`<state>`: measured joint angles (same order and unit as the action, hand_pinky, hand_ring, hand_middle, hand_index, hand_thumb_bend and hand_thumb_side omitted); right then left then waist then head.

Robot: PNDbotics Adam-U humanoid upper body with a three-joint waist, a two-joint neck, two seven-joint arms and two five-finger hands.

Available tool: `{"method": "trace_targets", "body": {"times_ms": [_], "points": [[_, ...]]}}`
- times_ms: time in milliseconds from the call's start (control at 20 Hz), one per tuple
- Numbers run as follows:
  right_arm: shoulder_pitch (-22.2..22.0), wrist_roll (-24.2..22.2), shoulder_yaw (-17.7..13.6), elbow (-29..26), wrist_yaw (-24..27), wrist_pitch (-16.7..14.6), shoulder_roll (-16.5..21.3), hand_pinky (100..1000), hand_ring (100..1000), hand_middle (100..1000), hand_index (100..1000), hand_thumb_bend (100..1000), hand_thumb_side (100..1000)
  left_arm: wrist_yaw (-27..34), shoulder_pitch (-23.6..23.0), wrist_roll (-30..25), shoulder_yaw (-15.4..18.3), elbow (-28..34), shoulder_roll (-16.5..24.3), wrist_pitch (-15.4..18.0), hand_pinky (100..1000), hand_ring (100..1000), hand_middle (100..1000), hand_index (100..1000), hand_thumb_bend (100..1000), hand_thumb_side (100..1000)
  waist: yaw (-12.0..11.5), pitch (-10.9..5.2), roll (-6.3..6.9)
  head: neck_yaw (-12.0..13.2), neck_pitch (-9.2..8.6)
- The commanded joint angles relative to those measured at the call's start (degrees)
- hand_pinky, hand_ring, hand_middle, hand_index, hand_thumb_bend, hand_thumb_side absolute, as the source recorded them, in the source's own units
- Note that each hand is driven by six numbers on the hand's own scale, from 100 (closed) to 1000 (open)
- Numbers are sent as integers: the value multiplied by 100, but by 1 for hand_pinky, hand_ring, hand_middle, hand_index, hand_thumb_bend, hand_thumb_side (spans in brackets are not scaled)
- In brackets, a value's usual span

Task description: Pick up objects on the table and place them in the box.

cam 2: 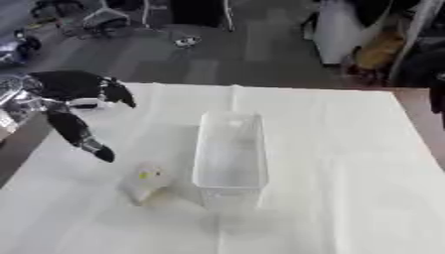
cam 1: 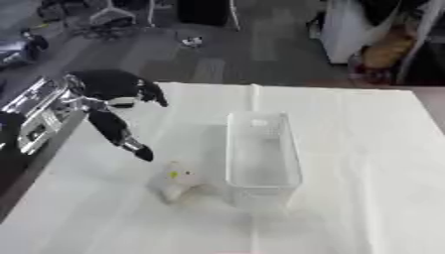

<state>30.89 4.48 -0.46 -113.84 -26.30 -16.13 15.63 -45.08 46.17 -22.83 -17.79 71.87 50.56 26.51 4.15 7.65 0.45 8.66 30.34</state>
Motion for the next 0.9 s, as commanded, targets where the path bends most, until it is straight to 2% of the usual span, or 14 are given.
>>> {"method": "trace_targets", "body": {"times_ms": [50,100,150,350,550,750,850,900], "points": [[129,-22,-17,-75,-21,8,38,142,415,506,591,476,1000,104,172,-231,-6,-71,35,-109,404,652,768,858,1000,1000,8,-68,12,59,-55],[130,-23,-17,-75,-20,8,36,142,415,506,591,476,1000,165,186,-310,-17,-100,12,-153,368,637,761,852,1000,1000,10,-68,12,57,-51],[132,-23,-18,-75,-19,8,33,141,414,506,591,476,1000,233,200,-397,-27,-124,-10,-202,288,596,743,835,1000,1000,11,-68,12,55,-47],[136,-29,-15,-75,-16,9,25,142,414,506,591,476,1000,473,244,-710,-68,-152,-69,-384,113,499,682,803,1000,1000,14,-71,14,46,-37],[142,-34,-12,-75,-15,10,19,142,414,507,591,477,1000,682,266,-999,-163,-89,-124,-503,100,458,652,788,1000,926,22,-72,15,38,-40],[150,-43,-9,-75,-13,10,11,142,414,507,592,476,1000,696,285,-1185,-268,24,-146,-515,100,391,614,807,1000,915,32,-70,21,35,-28],[153,-45,-9,-75,-10,14,8,142,414,507,592,476,1000,680,261,-1233,-326,113,-116,-445,100,387,611,808,1000,914,36,-69,27,27,-24],[155,-46,-9,-75,-9,17,7,142,413,507,592,476,1000,673,247,-1245,-350,155,-99,-406,100,384,608,836,1000,922,39,-69,30,21,-19]]}}
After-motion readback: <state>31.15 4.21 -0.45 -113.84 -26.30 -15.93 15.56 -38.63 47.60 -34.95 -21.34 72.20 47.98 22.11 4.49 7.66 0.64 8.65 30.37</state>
